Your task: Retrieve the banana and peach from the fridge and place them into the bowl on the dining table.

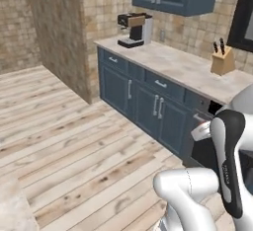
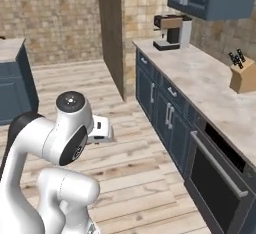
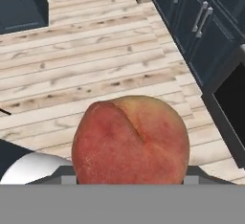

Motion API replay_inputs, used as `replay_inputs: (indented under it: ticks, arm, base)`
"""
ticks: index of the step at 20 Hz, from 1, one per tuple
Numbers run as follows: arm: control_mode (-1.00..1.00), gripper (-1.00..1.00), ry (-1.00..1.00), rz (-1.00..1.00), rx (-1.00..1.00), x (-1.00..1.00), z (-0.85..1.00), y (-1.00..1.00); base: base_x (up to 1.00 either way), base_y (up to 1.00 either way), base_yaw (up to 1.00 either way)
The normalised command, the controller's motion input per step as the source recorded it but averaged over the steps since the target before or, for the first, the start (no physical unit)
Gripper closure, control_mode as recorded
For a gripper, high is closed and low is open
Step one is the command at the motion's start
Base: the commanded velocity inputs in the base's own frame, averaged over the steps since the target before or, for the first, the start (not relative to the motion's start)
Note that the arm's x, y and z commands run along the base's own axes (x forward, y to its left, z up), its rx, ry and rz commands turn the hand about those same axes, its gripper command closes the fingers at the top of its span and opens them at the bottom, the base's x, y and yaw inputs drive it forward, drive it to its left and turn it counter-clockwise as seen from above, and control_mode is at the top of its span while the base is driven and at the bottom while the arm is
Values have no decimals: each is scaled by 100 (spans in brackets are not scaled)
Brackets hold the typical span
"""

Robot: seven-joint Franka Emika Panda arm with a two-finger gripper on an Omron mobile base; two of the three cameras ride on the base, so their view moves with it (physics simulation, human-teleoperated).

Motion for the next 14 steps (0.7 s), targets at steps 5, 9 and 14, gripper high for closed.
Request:
replay_inputs:
  ticks: [5, 9, 14]
  arm:
    - [100, 100, 0, 0, 0, 0, 0, 0]
    - [100, 100, 0, 0, 0, 0, 0, 0]
    - [100, 100, 0, 0, 0, 0, 0, 0]
  base:
    - [100, 33, 15]
    - [100, 24, 19]
    - [100, 3, 20]
